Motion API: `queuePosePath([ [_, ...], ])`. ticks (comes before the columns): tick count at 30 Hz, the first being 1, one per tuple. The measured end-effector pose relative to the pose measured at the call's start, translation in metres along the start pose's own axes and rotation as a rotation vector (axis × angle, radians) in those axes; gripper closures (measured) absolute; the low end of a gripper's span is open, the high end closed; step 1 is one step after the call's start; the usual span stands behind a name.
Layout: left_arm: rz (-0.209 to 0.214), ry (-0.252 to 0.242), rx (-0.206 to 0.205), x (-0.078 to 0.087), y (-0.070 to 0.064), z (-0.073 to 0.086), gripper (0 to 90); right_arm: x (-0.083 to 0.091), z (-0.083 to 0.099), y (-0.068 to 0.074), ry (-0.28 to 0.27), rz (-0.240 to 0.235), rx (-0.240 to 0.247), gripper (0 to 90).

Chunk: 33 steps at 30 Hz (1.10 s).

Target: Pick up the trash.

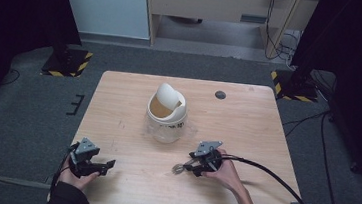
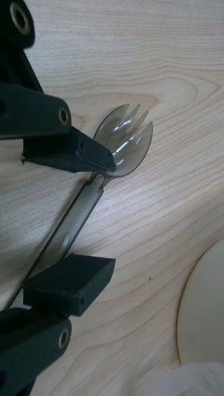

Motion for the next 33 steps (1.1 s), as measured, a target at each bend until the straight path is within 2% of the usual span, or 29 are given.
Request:
queuePosePath([
  [7, 0.002, -0.002, -0.004, 0.000, -0.001, 0.000, 19.7, 0.006, -0.001, 0.004, 0.051, 0.017, -0.053, 71.8],
  [11, 0.002, -0.006, -0.009, 0.001, -0.001, 0.000, 19.7, 0.009, -0.002, 0.006, 0.075, -0.005, -0.077, 79.3],
  [18, 0.006, -0.009, -0.012, 0.001, -0.002, 0.000, 19.7, 0.011, -0.001, 0.007, 0.084, 0.003, -0.073, 80.0],
  [23, 0.007, -0.013, -0.012, 0.001, -0.002, 0.000, 19.7, 0.016, -0.006, 0.006, 0.046, 0.004, -0.091, 80.0],
  [33, 0.012, -0.020, -0.012, 0.002, -0.002, -0.001, 19.8, 0.044, -0.019, -0.001, -0.069, 0.067, -0.106, 80.0],
])
Point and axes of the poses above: each handheld gripper's, and its own axes: x roughly backward along the jaws, z roughly out of its underside, y roughly to its left, the point moved 3 cm from there along -x, roughly forward along the jaws, and after that the axes turned 15 degrees about x, right-handed, at the moved point
